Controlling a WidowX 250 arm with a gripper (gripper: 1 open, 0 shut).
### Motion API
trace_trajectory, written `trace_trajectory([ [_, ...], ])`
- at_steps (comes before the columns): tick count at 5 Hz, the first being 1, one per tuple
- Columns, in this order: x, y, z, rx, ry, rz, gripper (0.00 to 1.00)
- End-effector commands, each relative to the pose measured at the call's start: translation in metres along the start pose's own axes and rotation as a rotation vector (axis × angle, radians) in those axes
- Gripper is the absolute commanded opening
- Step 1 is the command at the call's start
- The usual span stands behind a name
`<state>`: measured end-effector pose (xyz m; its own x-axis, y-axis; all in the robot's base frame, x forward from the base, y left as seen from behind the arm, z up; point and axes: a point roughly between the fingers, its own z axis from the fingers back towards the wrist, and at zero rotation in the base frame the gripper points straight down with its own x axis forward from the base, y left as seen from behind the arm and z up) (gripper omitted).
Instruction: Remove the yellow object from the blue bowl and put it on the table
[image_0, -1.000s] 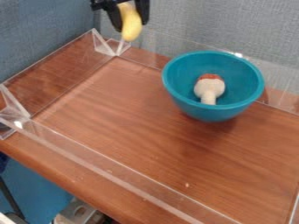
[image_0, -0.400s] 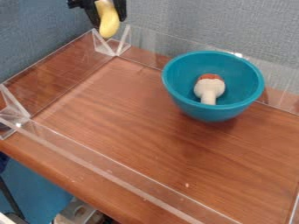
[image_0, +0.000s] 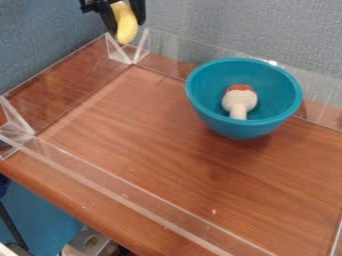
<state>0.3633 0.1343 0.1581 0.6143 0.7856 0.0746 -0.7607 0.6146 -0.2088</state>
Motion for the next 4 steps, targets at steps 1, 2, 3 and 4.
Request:
trace_trajectory([
  [1, -0.017, 0.014, 0.005, 0.013, -0.071, 0.026, 0.00],
  [2, -0.035, 0.026, -0.010, 0.039, -0.093, 0.048, 0.00],
  [3, -0.037, 0.045, -0.045, 0.072, -0.109, 0.092, 0.00],
  [4, -0.038, 0.062, -0.082, 0.108, -0.123, 0.130, 0.00],
])
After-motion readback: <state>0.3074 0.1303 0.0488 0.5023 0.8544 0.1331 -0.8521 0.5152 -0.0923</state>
